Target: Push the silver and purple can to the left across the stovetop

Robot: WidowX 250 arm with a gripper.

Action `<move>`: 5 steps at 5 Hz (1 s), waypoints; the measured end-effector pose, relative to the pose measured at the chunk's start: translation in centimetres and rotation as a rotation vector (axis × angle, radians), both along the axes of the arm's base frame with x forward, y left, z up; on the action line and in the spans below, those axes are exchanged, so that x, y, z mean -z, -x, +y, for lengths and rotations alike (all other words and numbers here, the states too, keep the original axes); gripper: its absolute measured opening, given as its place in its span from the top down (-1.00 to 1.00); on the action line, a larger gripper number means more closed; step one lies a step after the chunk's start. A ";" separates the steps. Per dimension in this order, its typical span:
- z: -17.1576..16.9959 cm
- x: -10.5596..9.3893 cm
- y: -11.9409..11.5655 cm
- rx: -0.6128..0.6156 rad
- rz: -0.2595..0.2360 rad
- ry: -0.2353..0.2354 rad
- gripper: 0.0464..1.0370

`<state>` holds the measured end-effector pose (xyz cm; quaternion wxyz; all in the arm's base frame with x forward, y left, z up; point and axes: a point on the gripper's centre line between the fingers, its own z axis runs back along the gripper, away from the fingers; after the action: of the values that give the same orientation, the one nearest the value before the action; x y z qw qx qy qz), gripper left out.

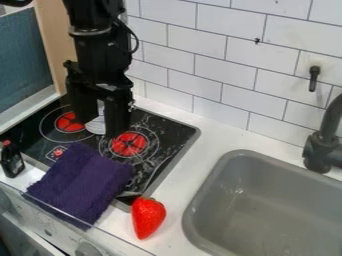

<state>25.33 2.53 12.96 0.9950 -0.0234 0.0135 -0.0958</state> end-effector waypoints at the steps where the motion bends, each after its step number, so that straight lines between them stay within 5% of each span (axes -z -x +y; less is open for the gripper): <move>1: 0.0 0.5 0.1 -0.003 0.020 0.001 -0.93; 3: -1.1 1.3 -4.8 -0.031 -0.015 -0.075 -0.93; 5: -1.6 3.1 -7.6 -0.076 -0.016 -0.032 -0.93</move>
<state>32.96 0.96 9.84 0.9983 -0.0071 0.0063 -0.0581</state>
